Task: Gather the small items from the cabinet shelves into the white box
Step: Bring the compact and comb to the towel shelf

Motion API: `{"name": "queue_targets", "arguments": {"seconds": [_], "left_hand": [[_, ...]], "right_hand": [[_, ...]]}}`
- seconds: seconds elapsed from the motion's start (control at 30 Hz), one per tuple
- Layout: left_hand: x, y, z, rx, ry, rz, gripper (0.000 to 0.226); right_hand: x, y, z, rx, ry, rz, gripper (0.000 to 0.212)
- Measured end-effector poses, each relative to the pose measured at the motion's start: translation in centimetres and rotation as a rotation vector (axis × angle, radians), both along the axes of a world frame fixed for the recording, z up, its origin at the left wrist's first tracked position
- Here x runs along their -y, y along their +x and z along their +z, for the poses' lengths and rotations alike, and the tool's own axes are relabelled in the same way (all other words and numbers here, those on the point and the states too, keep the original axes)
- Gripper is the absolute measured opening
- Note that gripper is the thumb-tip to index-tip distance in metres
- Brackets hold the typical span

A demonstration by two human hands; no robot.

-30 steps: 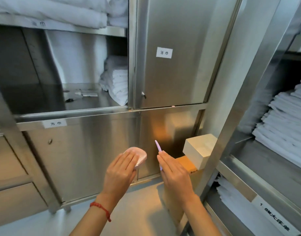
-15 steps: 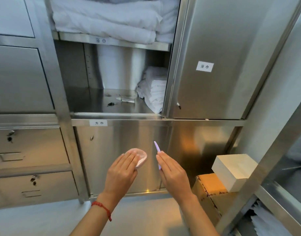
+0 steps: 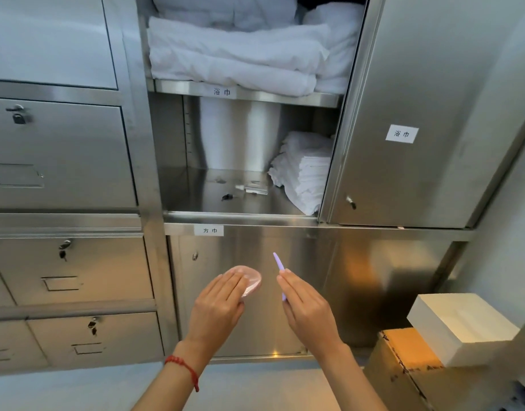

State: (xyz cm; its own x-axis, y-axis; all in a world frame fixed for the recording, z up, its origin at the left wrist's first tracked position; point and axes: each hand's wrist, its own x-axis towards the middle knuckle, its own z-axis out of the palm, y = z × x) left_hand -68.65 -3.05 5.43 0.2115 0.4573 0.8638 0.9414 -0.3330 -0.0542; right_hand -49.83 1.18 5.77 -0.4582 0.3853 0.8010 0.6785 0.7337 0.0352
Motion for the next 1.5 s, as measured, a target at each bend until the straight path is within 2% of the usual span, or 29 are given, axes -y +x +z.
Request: {"name": "queue_targets", "arguments": {"seconds": [0.13, 0.3, 0.5, 0.6, 0.87, 0.93, 1.03, 1.2, 1.3, 1.37, 1.5], "left_hand": [[-1.3, -2.3, 0.0, 0.003, -0.005, 0.012, 0.027], [-3.3, -4.1, 0.2, -0.007, -0.011, -0.017, 0.034], [-6.8, -5.3, 0.5, -0.003, -0.015, -0.016, 0.026], [-9.3, -5.6, 0.6, -0.003, -0.008, -0.017, 0.036], [-16.5, -5.6, 0.2, 0.008, -0.002, 0.016, 0.035], [-18.4, -5.6, 0.6, 0.002, 0.006, 0.03, 0.035], [-21.2, -5.3, 1.1, -0.01, 0.019, 0.058, 0.035], [-24.9, -5.4, 1.4, -0.034, 0.017, 0.105, 0.029], [-26.6, -5.8, 1.4, -0.017, -0.06, 0.134, 0.053], [-27.8, -6.3, 1.2, -0.023, -0.081, 0.129, 0.056], [-30.9, -7.5, 0.6, -0.003, -0.094, 0.111, 0.056]], "right_hand": [[-1.0, -1.8, 0.0, 0.005, -0.006, -0.019, 0.047], [-2.7, -3.2, 0.2, 0.012, -0.019, -0.039, 0.047], [-6.2, -4.6, 0.5, 0.016, -0.021, -0.027, 0.048], [-8.7, -5.0, 0.5, 0.011, -0.005, -0.014, 0.047], [-16.2, -5.8, 0.8, -0.045, 0.016, 0.072, 0.046], [-18.4, -5.8, 1.0, -0.062, 0.022, 0.082, 0.043], [-21.8, -5.7, 1.0, -0.074, 0.085, 0.082, 0.024], [-27.0, -6.0, 0.5, -0.097, 0.128, 0.093, 0.041], [-29.1, -6.5, 0.1, -0.091, 0.124, 0.105, 0.038], [-30.4, -7.1, -0.1, -0.093, 0.11, 0.108, 0.032], [-33.1, -8.3, -0.3, -0.095, 0.087, 0.121, 0.03]]}}
